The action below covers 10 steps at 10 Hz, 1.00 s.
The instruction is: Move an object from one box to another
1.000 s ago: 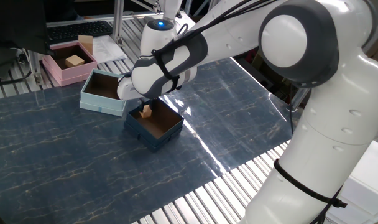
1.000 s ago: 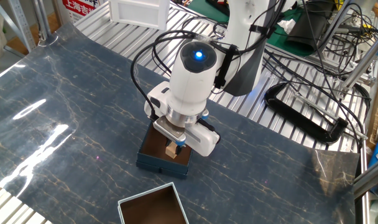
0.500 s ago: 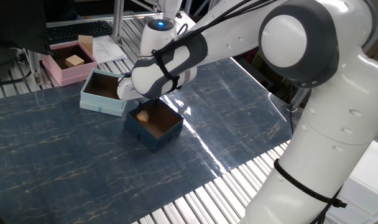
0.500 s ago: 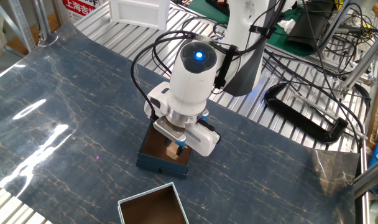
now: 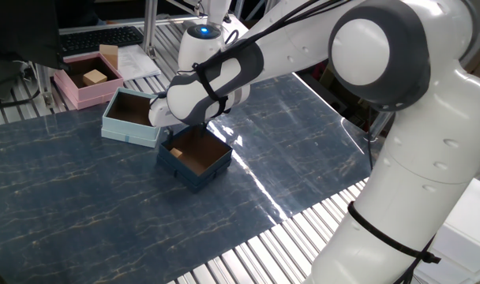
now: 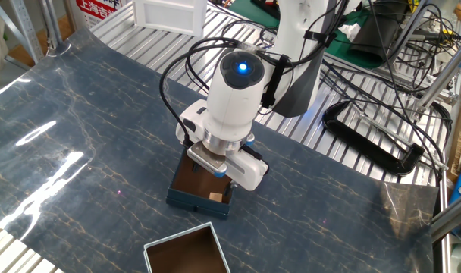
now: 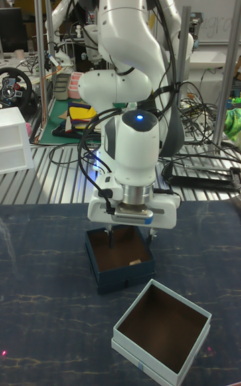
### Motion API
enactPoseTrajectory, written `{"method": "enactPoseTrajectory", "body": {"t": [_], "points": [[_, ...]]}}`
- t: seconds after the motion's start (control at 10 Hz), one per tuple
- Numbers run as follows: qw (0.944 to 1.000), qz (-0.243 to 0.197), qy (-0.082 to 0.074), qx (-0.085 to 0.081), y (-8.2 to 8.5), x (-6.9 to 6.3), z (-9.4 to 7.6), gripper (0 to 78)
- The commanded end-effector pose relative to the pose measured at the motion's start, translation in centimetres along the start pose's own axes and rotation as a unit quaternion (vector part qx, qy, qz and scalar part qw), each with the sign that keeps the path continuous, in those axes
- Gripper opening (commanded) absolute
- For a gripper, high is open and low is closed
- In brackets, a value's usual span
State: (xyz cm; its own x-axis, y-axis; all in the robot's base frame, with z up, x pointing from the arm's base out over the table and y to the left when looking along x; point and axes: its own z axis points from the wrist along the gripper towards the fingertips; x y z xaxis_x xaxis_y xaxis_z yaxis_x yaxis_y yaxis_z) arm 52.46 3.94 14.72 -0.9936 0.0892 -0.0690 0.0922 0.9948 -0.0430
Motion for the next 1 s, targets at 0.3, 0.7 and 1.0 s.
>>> {"method": "enactPoseTrajectory", "body": {"t": [0.3,0.7,1.0], "points": [[0.9999,0.009,-0.002,-0.004,0.1,-0.1,-0.3,77.4],[0.9999,0.014,-0.002,-0.004,0.6,-0.6,-1.3,77.4],[0.9997,0.023,-0.001,-0.003,1.5,-1.4,-2.4,77.4]]}}
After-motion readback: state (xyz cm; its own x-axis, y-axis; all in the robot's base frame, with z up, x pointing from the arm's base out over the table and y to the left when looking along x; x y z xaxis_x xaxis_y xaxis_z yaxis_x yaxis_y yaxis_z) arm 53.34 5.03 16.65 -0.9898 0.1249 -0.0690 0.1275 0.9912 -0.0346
